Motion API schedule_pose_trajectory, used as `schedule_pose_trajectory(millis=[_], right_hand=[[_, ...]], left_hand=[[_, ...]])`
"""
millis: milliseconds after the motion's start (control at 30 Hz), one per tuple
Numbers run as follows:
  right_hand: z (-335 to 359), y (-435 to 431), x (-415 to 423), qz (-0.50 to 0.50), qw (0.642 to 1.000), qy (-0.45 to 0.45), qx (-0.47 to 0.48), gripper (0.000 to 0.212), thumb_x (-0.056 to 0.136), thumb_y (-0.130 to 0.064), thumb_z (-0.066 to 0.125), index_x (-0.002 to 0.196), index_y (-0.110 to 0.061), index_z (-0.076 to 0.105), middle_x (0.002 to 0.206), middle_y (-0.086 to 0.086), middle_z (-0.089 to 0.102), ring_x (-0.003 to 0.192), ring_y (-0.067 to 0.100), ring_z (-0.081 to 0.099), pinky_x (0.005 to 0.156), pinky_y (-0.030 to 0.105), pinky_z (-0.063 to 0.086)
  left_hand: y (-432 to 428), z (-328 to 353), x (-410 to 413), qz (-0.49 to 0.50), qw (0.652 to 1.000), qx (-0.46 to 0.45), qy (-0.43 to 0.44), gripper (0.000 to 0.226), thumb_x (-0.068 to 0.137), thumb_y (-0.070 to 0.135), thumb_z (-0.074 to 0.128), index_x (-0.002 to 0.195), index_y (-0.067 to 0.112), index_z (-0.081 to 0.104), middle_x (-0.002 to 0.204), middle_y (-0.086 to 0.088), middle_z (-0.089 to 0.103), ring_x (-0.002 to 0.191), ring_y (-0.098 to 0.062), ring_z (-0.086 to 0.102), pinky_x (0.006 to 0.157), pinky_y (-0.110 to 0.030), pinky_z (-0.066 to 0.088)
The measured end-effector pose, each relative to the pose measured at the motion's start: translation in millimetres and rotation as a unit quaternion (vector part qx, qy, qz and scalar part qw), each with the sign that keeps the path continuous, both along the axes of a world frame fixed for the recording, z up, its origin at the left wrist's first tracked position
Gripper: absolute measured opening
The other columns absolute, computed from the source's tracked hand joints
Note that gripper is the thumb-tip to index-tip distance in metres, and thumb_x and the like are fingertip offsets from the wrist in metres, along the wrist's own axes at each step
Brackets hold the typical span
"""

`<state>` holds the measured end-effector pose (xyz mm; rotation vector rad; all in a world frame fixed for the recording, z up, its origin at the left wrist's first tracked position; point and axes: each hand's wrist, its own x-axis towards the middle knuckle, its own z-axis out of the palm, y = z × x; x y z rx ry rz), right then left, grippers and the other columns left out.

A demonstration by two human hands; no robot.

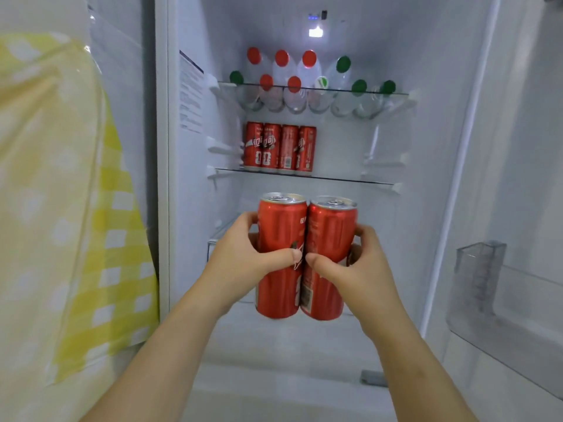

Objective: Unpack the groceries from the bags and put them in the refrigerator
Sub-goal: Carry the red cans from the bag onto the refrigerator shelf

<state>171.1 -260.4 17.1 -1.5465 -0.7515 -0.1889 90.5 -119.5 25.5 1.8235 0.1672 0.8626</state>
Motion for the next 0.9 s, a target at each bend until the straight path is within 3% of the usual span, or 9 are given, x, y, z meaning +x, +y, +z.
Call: schedule_pose_trajectory(millis=[100,267,533,700,900], right_hand=[[23.3,18.4,16.0,-0.006,0.999,-0.020,0.027,0.052,0.071,-0.016,0.077,0.112,-0.029,0.047,0.088,-0.009,0.064,0.076,0.003,0.064,0.071,0.024,0.053],[68.0,48.8,47.6,-0.028,0.995,-0.052,0.074,0.045,0.074,-0.023,0.075,0.109,-0.031,0.050,0.093,-0.011,0.063,0.083,0.005,0.063,0.072,0.026,0.052],[127.4,93.5,95.9,-0.054,0.988,-0.083,0.116,0.033,0.077,-0.022,0.072,0.106,-0.025,0.054,0.092,-0.009,0.062,0.084,0.009,0.064,0.069,0.026,0.052],[145.2,112.7,124.6,-0.064,0.988,-0.092,0.108,0.027,0.076,-0.024,0.072,0.091,-0.034,0.052,0.091,-0.010,0.063,0.084,0.010,0.064,0.071,0.029,0.053],[157.1,123.8,161.1,-0.081,0.987,-0.101,0.098,0.035,0.075,-0.022,0.073,0.103,-0.028,0.052,0.090,-0.011,0.061,0.085,0.011,0.064,0.075,0.031,0.053]], left_hand=[[16.3,21.9,18.6,-0.011,0.999,0.005,-0.030,0.068,0.051,0.034,0.079,0.114,0.026,0.054,0.095,0.006,0.071,0.082,-0.006,0.069,0.074,-0.027,0.056],[47.0,71.6,56.7,-0.032,0.997,0.026,-0.068,0.059,0.053,0.040,0.076,0.108,0.026,0.060,0.098,0.005,0.070,0.086,-0.009,0.069,0.076,-0.029,0.056],[90.3,134.6,114.8,-0.068,0.991,0.064,-0.092,0.026,0.074,0.032,0.075,0.096,0.027,0.061,0.094,0.004,0.069,0.084,-0.011,0.068,0.070,-0.028,0.056],[108.9,148.8,149.5,-0.076,0.991,0.049,-0.097,0.030,0.075,0.032,0.074,0.100,0.024,0.062,0.097,0.002,0.069,0.087,-0.014,0.068,0.076,-0.033,0.056],[118.5,157.6,189.6,-0.070,0.991,0.039,-0.104,0.036,0.072,0.034,0.076,0.103,0.023,0.062,0.098,0.002,0.069,0.087,-0.015,0.068,0.078,-0.036,0.057]])
